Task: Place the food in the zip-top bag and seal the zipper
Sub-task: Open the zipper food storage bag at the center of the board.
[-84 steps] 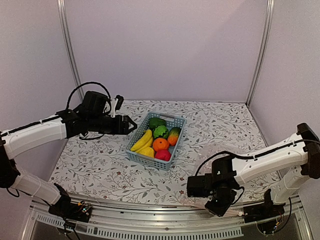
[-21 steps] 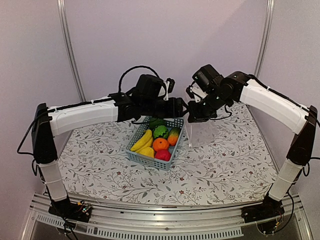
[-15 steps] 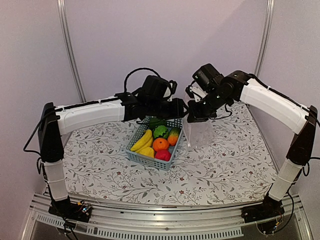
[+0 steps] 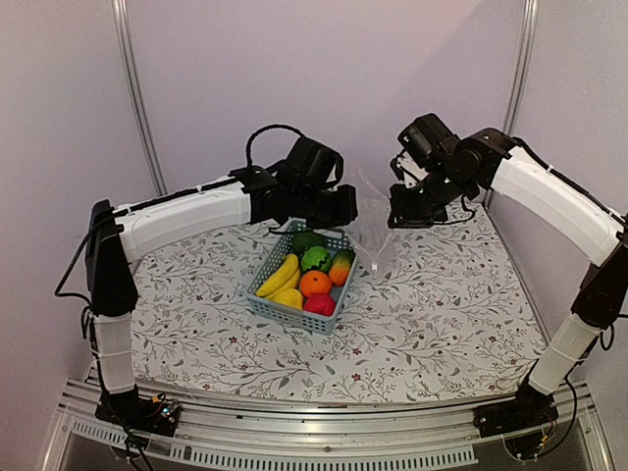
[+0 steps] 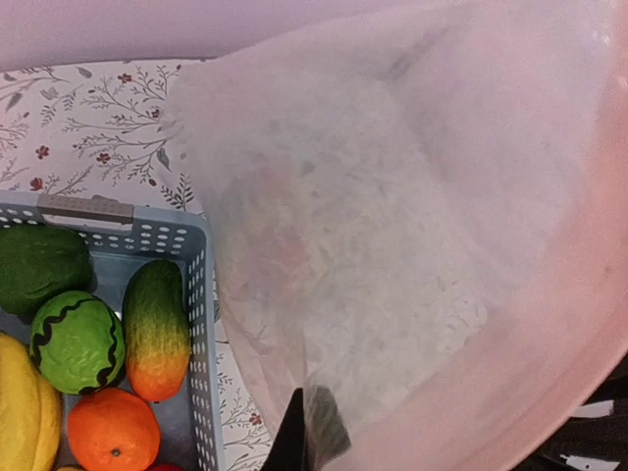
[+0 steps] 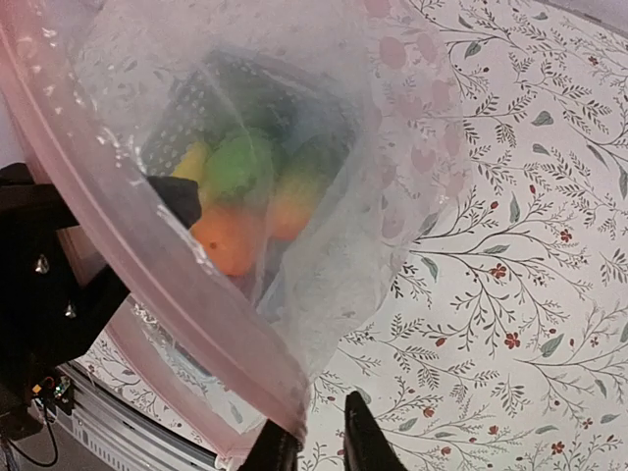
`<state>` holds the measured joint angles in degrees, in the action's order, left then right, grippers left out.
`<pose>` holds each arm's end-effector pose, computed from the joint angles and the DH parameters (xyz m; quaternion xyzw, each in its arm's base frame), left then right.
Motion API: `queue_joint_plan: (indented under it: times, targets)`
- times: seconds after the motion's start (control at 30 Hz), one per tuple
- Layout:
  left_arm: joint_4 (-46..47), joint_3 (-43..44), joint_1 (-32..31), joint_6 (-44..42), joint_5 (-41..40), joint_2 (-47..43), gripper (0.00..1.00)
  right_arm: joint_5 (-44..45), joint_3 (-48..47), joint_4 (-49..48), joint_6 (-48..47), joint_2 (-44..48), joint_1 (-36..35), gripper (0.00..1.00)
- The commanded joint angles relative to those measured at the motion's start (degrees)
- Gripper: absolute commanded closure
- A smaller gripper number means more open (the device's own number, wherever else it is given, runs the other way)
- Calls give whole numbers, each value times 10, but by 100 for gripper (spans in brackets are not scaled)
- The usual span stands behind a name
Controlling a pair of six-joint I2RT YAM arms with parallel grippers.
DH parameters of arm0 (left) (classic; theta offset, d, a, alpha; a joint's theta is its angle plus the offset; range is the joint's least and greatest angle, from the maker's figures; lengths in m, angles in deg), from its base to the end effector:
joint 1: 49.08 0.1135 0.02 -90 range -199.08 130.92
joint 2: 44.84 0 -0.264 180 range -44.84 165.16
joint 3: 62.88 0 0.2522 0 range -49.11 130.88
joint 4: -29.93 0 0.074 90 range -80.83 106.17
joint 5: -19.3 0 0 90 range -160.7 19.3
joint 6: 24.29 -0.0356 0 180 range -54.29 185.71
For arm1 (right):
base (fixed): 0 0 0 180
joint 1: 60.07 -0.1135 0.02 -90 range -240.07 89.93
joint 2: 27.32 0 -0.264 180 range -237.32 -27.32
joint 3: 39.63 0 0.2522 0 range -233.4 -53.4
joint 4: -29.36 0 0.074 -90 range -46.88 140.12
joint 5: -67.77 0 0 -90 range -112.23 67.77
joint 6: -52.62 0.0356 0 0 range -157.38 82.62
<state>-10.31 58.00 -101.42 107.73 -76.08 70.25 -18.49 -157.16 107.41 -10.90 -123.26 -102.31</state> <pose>0.2917 -0.3725 0.3161 0.0577 0.8822 -0.3132 0.3468 0.2550 0.2284 0.3776 -0.1219 0.9492 0.1370 0.2557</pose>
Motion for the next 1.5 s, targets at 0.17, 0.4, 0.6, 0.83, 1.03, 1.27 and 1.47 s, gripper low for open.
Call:
queue_joint_plan:
  times: [0.17,0.4,0.6,0.83,1.03,1.27,1.47]
  targets:
    - [18,23,-5,14,38,-7,100,2,-25,-83,8,-29,4,63]
    - [37,18,-5,14,72,-5,100,9,-2,-129,0,-37,4,63]
    - [16,13,-1,16,43,-10,100,93,0,-105,-4,-20,15,92]
    - [31,-23,13,36,40,-25,100,114,36,-98,-32,40,44,97]
    - [28,-14,14,40,40,-16,100,120,45,-83,-33,51,54,100]
    - [142,-13,19,-35,132,-22,46,130,19,-59,-45,47,66,100]
    - [250,-106,8,-140,128,-120,16,134,21,-39,-61,64,103,100]
